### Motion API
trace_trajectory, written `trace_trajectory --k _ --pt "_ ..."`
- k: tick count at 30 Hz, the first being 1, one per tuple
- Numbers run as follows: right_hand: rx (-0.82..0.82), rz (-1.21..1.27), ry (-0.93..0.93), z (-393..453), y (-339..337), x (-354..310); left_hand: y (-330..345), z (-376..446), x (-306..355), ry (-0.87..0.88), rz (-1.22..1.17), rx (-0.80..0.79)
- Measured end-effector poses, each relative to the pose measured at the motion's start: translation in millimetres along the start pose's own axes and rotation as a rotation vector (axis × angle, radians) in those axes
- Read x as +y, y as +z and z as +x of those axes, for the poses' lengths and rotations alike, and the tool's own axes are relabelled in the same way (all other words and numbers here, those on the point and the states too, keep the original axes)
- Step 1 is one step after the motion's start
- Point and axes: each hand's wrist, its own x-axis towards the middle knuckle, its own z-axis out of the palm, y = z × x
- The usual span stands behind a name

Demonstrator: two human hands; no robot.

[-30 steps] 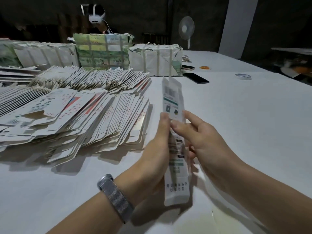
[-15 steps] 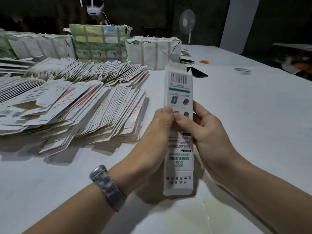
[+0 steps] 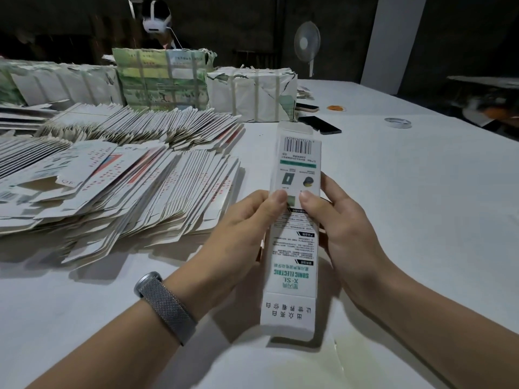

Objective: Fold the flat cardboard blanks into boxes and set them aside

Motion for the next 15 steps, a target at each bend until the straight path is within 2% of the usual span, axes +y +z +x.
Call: trace_trajectory --k 7,15 --pt "0.0 -0.017 -0.023 2.2 -1.7 0.6 -1.2 -1.9 1.6 -0.008 -0.009 -0.047" --pt "-0.072 -0.037 0.009 -4.3 -1.0 -2.1 -10.6 0.8 7.7 0.169 -0.064 0.031"
